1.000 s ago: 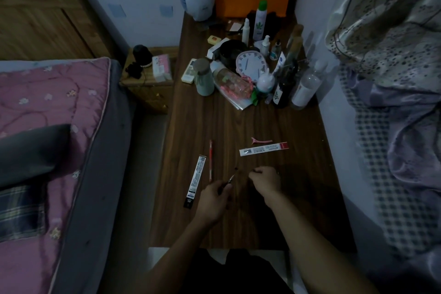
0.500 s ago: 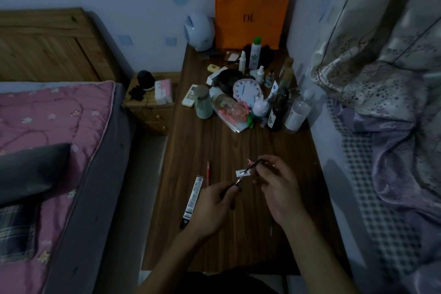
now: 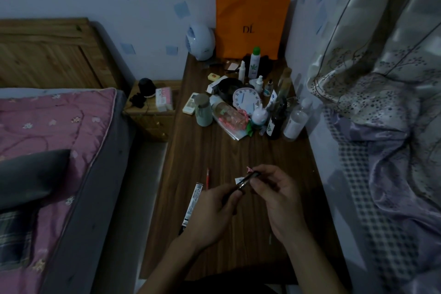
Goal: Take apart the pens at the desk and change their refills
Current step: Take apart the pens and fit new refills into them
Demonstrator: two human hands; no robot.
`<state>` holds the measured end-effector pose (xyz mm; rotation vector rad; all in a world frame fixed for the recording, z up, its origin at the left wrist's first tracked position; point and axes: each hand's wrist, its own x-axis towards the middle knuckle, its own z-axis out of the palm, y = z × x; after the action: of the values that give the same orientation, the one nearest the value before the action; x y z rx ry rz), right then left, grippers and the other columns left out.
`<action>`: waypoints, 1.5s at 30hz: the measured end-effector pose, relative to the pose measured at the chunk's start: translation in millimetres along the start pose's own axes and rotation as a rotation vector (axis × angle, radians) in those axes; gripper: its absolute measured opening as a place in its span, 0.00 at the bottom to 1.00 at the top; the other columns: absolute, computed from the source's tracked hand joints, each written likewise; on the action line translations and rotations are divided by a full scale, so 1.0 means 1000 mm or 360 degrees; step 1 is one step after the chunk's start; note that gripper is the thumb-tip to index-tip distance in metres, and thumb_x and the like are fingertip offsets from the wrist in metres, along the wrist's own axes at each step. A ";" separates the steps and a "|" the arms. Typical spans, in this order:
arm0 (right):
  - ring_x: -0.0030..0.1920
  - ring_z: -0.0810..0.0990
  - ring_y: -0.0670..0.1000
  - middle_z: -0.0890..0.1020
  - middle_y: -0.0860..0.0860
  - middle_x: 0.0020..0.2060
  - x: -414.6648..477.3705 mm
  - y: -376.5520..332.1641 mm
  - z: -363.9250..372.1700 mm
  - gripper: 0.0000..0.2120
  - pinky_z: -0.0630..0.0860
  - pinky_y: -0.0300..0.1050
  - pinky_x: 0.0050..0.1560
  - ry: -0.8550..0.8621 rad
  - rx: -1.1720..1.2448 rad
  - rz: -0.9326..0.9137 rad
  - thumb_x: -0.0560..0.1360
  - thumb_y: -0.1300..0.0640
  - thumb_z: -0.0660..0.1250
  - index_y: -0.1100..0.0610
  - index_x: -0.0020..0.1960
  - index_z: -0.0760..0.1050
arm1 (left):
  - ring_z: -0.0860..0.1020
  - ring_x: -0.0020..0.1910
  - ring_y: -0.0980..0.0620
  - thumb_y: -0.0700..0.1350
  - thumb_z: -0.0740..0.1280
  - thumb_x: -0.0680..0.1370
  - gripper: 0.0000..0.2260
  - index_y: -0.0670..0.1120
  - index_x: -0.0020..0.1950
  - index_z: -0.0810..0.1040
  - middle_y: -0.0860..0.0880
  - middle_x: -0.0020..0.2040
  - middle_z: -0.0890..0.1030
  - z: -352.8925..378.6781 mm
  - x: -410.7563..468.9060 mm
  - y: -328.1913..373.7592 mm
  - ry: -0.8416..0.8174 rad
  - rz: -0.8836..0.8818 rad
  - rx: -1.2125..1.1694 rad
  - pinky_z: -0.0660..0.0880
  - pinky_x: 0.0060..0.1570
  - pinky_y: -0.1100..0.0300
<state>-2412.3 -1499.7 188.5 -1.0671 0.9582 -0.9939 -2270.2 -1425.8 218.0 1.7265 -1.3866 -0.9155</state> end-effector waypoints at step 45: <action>0.51 0.84 0.47 0.86 0.49 0.48 0.013 0.018 -0.005 0.14 0.81 0.38 0.45 0.0106 -0.0208 0.0010 0.76 0.65 0.69 0.47 0.47 0.85 | 0.82 0.35 0.58 0.43 0.68 0.78 0.05 0.50 0.49 0.84 0.50 0.38 0.85 -0.001 0.018 -0.022 -0.0109 -0.0263 -0.0165 0.76 0.37 0.67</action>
<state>-2410.9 -1510.3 168.1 -1.1448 1.0923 -0.9774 -2256.4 -1439.7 197.4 1.7641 -1.2304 -1.1269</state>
